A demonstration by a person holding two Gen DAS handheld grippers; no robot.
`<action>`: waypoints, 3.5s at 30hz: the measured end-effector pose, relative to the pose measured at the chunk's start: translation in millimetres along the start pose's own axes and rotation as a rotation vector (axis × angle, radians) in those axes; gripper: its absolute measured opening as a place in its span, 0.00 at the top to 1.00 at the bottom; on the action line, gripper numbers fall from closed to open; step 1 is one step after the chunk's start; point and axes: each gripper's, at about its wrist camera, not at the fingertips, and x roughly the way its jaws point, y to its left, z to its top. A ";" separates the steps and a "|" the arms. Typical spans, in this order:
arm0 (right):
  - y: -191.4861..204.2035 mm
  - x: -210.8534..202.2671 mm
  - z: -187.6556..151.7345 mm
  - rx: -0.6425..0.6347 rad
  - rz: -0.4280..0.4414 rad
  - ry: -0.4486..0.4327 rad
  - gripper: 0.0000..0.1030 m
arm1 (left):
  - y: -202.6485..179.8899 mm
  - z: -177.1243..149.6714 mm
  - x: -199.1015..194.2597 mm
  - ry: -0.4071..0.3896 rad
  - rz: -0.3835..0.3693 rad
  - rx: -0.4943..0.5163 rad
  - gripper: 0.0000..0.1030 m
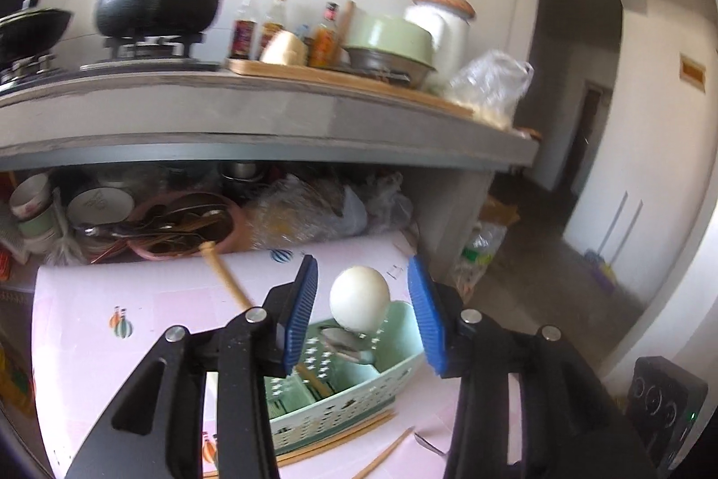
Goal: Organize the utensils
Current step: 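Insert the metal spoon into the green holder with the right tool and release, then move both open tools down to the loose wooden chopsticks on the table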
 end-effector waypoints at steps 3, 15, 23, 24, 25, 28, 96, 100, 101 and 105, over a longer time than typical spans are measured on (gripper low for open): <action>-2.5 -8.3 8.9 0.027 0.018 -0.019 1.00 | 18.4 -7.1 -22.7 -0.050 0.066 -0.042 0.58; 8.4 -29.2 67.4 0.035 0.117 -0.111 1.00 | 79.5 -82.1 -67.0 -0.038 0.274 -0.237 0.57; 37.4 -30.3 138.9 0.024 0.345 -0.178 1.00 | 105.0 -115.6 -71.3 -0.011 0.326 -0.340 0.57; 41.5 -27.3 147.3 0.021 0.365 -0.187 1.00 | 107.1 -118.3 -72.6 -0.011 0.334 -0.344 0.57; 46.8 -24.2 155.0 0.007 0.376 -0.199 1.00 | 108.6 -119.1 -73.4 -0.014 0.342 -0.346 0.57; 58.3 -14.2 171.9 -0.035 0.389 -0.234 1.00 | 114.4 -124.6 -78.2 -0.021 0.362 -0.355 0.57; -15.4 30.6 -47.9 -0.052 -0.209 0.196 0.57 | 45.3 -176.2 -37.2 0.256 0.377 -0.164 0.57; -23.3 37.5 -45.0 -0.052 -0.207 0.205 0.57 | 33.9 -182.6 -37.9 0.279 0.337 -0.108 0.57; -26.1 39.9 -44.3 -0.047 -0.207 0.208 0.57 | 31.4 -184.9 -37.9 0.287 0.326 -0.093 0.57; -38.3 42.6 -47.1 -0.006 -0.197 0.222 0.57 | 21.0 -194.4 -34.1 0.327 0.296 -0.011 0.57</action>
